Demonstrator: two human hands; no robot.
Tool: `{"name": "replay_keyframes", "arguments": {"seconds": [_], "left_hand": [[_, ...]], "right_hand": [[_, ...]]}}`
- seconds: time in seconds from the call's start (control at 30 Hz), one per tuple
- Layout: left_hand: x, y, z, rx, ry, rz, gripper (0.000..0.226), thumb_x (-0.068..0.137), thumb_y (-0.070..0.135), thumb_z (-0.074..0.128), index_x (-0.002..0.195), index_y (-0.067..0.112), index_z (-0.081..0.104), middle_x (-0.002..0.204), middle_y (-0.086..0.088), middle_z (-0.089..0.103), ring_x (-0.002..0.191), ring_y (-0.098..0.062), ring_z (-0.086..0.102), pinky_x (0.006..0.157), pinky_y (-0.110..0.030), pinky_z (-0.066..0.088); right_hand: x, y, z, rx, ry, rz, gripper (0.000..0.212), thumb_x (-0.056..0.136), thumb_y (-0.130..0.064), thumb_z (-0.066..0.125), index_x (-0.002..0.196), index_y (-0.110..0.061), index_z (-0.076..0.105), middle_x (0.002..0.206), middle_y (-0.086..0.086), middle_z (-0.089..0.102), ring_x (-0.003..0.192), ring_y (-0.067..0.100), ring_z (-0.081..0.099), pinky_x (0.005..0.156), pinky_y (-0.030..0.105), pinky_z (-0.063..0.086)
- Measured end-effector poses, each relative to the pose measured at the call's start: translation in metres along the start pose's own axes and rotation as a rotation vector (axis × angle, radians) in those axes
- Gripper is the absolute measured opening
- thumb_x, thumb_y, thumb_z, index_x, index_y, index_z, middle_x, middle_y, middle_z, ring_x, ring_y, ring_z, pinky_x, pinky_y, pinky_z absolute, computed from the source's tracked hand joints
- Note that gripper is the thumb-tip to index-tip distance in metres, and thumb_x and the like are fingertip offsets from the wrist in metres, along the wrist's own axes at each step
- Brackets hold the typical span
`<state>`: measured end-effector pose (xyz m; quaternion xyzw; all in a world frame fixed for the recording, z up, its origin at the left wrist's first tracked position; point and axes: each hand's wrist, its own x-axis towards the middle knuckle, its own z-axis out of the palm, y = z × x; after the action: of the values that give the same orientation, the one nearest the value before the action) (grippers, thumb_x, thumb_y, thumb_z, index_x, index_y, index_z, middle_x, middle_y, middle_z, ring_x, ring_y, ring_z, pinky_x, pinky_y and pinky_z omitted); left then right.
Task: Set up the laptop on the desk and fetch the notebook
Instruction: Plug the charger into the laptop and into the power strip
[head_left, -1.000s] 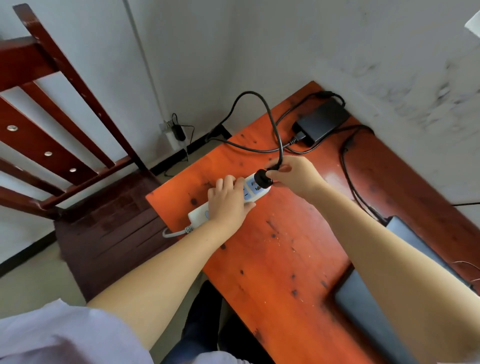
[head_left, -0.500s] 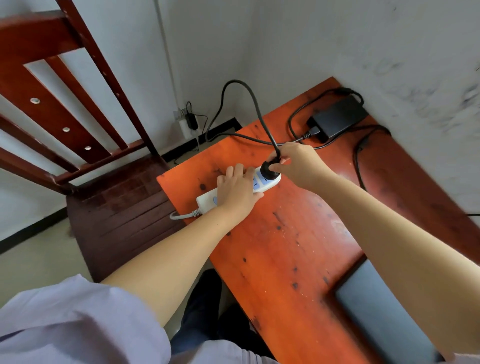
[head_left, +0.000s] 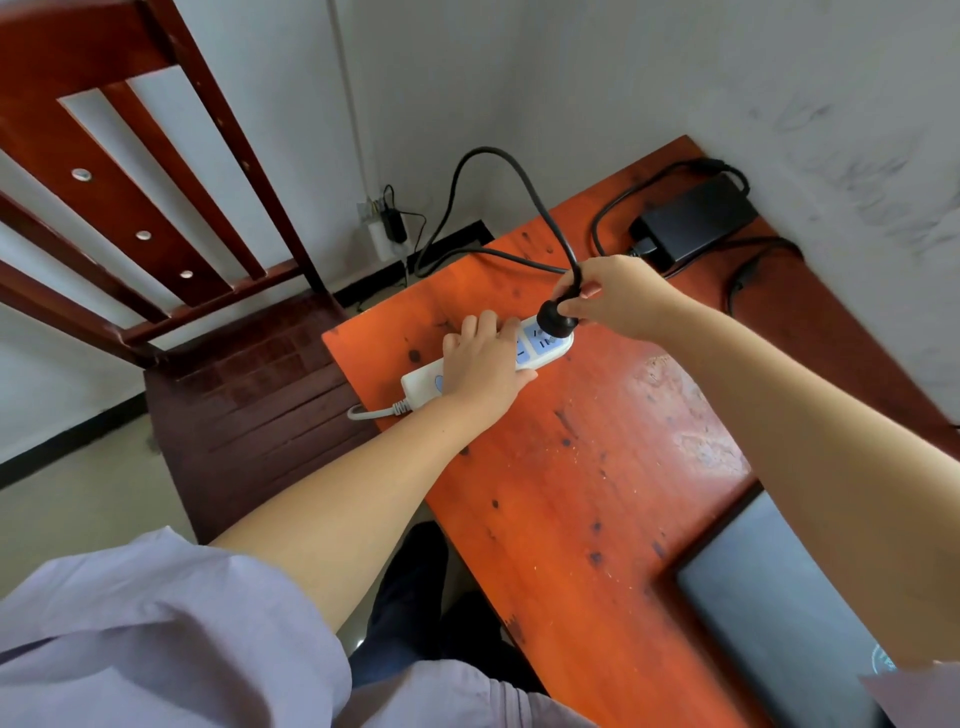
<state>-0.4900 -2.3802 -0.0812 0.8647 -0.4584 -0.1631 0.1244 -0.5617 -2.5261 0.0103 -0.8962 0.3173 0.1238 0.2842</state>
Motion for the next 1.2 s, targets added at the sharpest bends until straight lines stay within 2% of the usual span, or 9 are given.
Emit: {"name": "replay_keyframes", "arguments": {"seconds": [0.07, 0.27, 0.37, 0.63, 0.83, 1.03, 1.2], "left_hand": [[0.000, 0.000, 0.000, -0.002, -0.002, -0.001, 0.064, 0.086, 0.047, 0.057, 0.139, 0.018, 0.035, 0.131, -0.007, 0.044, 0.120, -0.026, 0.039, 0.095, -0.039, 0.035], [0.000, 0.000, 0.001, -0.005, 0.003, 0.003, 0.063, 0.086, 0.045, 0.058, 0.138, 0.018, 0.036, 0.132, -0.008, 0.044, 0.122, -0.026, 0.038, 0.097, -0.039, 0.035], [0.000, 0.000, 0.001, 0.000, 0.000, 0.003, 0.063, 0.087, 0.045, 0.057, 0.139, 0.018, 0.036, 0.133, -0.008, 0.043, 0.123, -0.026, 0.038, 0.097, -0.039, 0.035], [0.000, 0.000, 0.000, 0.016, 0.004, 0.003, 0.062, 0.087, 0.047, 0.056, 0.138, 0.018, 0.036, 0.132, -0.009, 0.044, 0.122, -0.026, 0.039, 0.096, -0.039, 0.036], [0.001, -0.001, 0.001, 0.012, 0.005, 0.001, 0.063, 0.086, 0.048, 0.056, 0.138, 0.018, 0.036, 0.132, -0.008, 0.044, 0.122, -0.026, 0.039, 0.096, -0.038, 0.036], [0.001, -0.001, 0.002, 0.007, 0.013, 0.001, 0.063, 0.086, 0.048, 0.057, 0.138, 0.019, 0.037, 0.132, -0.009, 0.045, 0.121, -0.026, 0.040, 0.096, -0.039, 0.036], [0.001, 0.000, 0.002, 0.012, 0.015, -0.002, 0.063, 0.087, 0.048, 0.055, 0.139, 0.019, 0.035, 0.132, -0.009, 0.044, 0.122, -0.026, 0.039, 0.096, -0.039, 0.036]], "right_hand": [[-0.002, 0.002, 0.002, -0.001, 0.008, -0.011, 0.016, 0.085, -0.018, 0.060, 0.098, -0.020, 0.068, 0.100, -0.002, 0.066, 0.093, 0.014, 0.060, 0.080, 0.026, 0.047], [-0.010, 0.006, 0.013, 0.078, 0.121, -0.002, 0.016, 0.085, -0.017, 0.060, 0.098, -0.021, 0.068, 0.095, -0.007, 0.060, 0.090, 0.011, 0.055, 0.077, 0.021, 0.042], [-0.011, 0.006, 0.016, 0.102, 0.130, 0.008, 0.017, 0.085, -0.019, 0.060, 0.099, -0.021, 0.068, 0.097, -0.006, 0.061, 0.090, 0.009, 0.054, 0.073, 0.018, 0.038], [-0.012, 0.001, 0.019, 0.043, 0.159, -0.050, 0.018, 0.086, -0.014, 0.060, 0.102, -0.015, 0.067, 0.105, 0.004, 0.063, 0.092, 0.015, 0.054, 0.080, 0.024, 0.041], [-0.010, -0.002, 0.017, 0.003, 0.145, -0.053, 0.017, 0.086, -0.014, 0.059, 0.102, -0.014, 0.067, 0.103, 0.004, 0.062, 0.091, 0.016, 0.054, 0.079, 0.026, 0.043], [-0.002, -0.003, 0.009, -0.028, 0.064, -0.010, 0.017, 0.087, -0.018, 0.058, 0.101, -0.018, 0.066, 0.098, -0.003, 0.062, 0.090, 0.013, 0.056, 0.070, 0.019, 0.039], [0.000, -0.006, 0.016, -0.028, 0.054, 0.002, 0.019, 0.084, -0.016, 0.061, 0.102, -0.018, 0.063, 0.097, -0.002, 0.062, 0.089, 0.016, 0.057, 0.073, 0.025, 0.042]]}}
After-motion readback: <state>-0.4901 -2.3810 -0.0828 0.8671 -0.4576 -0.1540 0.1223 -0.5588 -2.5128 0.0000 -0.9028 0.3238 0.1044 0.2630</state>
